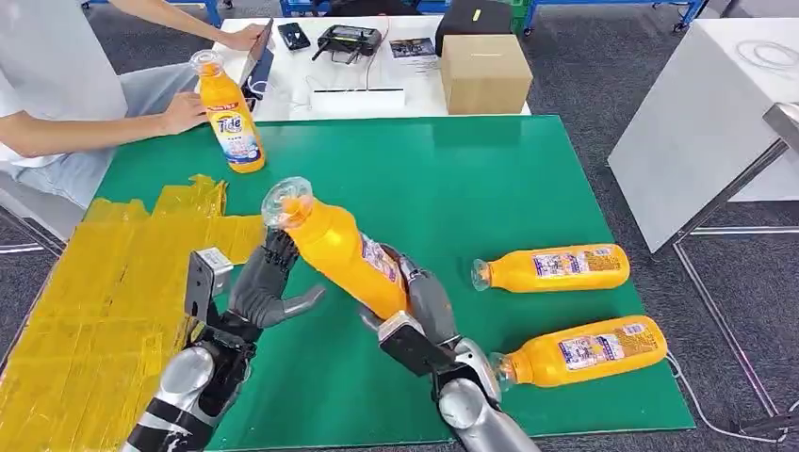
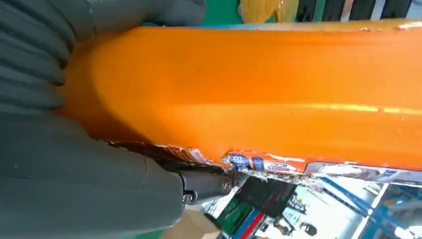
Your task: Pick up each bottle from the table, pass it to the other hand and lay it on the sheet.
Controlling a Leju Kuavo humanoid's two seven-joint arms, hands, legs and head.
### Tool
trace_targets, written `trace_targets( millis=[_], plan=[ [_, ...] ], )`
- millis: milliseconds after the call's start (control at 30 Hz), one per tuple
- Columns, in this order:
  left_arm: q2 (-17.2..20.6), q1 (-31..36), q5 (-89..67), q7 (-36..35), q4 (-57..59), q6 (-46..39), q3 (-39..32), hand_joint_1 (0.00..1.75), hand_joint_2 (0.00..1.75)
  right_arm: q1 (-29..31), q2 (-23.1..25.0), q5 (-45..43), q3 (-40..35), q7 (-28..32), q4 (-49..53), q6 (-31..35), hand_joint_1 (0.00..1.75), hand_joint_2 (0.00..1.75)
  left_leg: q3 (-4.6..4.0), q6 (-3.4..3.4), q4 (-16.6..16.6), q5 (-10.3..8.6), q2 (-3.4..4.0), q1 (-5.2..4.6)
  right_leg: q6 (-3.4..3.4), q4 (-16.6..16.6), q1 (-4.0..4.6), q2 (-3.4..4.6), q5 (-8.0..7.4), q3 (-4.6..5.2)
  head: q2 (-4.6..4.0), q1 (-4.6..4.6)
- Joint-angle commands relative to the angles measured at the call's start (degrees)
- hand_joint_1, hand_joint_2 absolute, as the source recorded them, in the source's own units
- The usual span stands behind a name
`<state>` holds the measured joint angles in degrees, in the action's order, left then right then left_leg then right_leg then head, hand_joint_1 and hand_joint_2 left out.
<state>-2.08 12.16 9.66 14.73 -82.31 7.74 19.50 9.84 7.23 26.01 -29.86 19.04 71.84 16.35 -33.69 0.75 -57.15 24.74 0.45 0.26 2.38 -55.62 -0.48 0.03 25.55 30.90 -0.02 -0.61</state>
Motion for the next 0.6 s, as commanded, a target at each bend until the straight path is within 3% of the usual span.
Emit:
trace_targets(
  millis=[33,600],
  plan=[
    [0.95,2.84,0.2,-0.25,4.31,0.14,2.01,0.0,1.75,3.15,-0.27,-0.09,-1.95,0.16,-5.57,-0.23,1.75,1.75,0.18,-0.03,0.05,0.03,-0.04,0.05,-0.06,0.08,0.06,-0.01,0.02,-0.19,0.0,-0.02],
    [0.91,4.08,0.74,-0.26,4.61,0.14,2.99,0.0,1.75,5.23,0.7,3.64,-7.91,-1.11,-12.22,-1.13,1.75,1.75,0.09,-0.02,0.03,0.01,-0.07,0.04,-0.04,0.06,0.04,-0.06,0.02,-0.1,0.0,0.0]
  ],
)
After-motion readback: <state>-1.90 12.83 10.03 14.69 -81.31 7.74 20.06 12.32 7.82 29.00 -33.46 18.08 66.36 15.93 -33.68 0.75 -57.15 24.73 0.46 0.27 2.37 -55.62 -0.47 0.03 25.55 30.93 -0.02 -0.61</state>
